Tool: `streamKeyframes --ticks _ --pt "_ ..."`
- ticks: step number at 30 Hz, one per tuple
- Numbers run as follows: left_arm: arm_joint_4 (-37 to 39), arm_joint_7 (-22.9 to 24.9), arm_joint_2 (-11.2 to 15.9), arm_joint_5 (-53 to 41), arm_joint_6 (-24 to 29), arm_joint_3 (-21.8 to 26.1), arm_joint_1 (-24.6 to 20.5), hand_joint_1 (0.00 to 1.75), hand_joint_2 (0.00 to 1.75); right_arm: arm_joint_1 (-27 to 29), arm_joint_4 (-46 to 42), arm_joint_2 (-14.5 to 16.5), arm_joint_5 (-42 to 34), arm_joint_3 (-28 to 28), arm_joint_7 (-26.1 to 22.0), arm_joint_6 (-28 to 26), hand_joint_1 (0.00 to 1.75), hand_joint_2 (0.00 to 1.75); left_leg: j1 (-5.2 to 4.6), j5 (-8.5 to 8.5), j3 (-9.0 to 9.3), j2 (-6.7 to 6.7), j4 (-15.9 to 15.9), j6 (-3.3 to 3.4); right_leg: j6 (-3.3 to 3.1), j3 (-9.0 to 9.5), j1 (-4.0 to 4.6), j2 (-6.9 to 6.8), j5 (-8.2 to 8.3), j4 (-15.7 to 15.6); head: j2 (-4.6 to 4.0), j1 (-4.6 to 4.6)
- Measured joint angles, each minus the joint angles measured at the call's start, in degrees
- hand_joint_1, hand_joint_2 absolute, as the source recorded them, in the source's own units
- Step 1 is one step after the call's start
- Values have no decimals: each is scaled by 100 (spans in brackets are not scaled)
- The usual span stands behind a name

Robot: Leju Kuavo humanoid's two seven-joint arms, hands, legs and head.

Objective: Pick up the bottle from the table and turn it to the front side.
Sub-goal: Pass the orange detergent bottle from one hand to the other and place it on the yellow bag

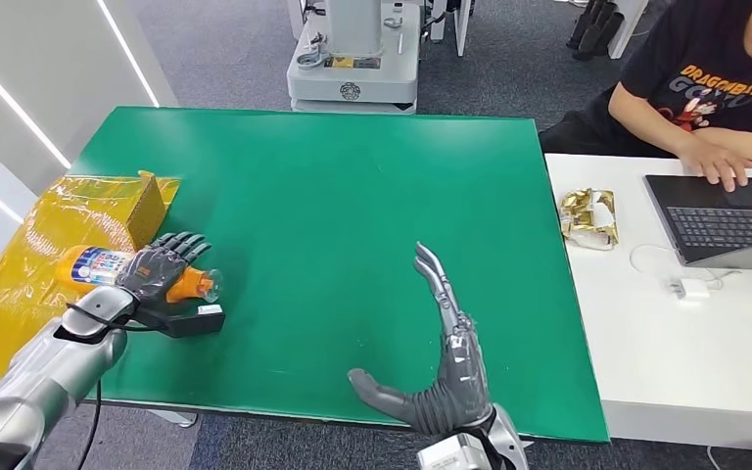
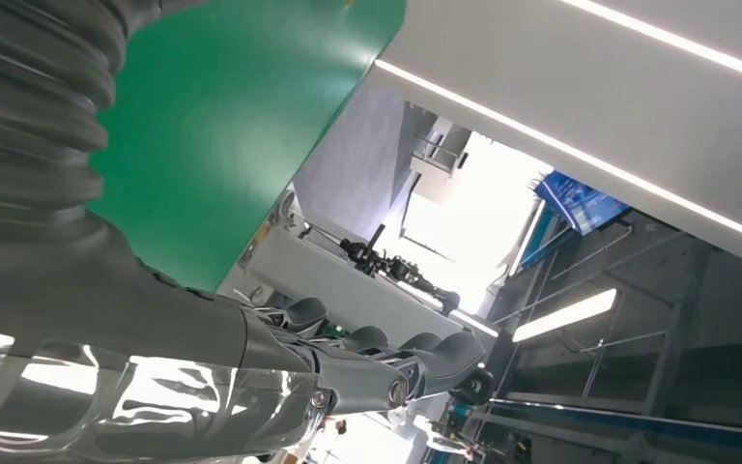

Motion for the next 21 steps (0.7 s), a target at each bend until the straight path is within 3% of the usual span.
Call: streamKeyframes --ticks 12,18,21 --pt "-233 -12 43 -304 226 325 230 0 175 -39 49 21 0 -7 -2 -29 0 175 0 3 3 0 0 -4 -1 1 0 1 0 3 0 0" --pt "-1033 499 -11 -1288 1536 847 838 0 175 4 49 21 28 -23 -17 -181 0 175 0 2 -1 1 1 -4 0 -7 0 5 0 0 0 0" --pt "-1656 579 -92 -1547 1785 1247 1216 0 175 19 49 21 34 -26 -18 -233 0 175 0 -2 -5 3 1 -8 0 -8 0 7 -1 -3 0 1"
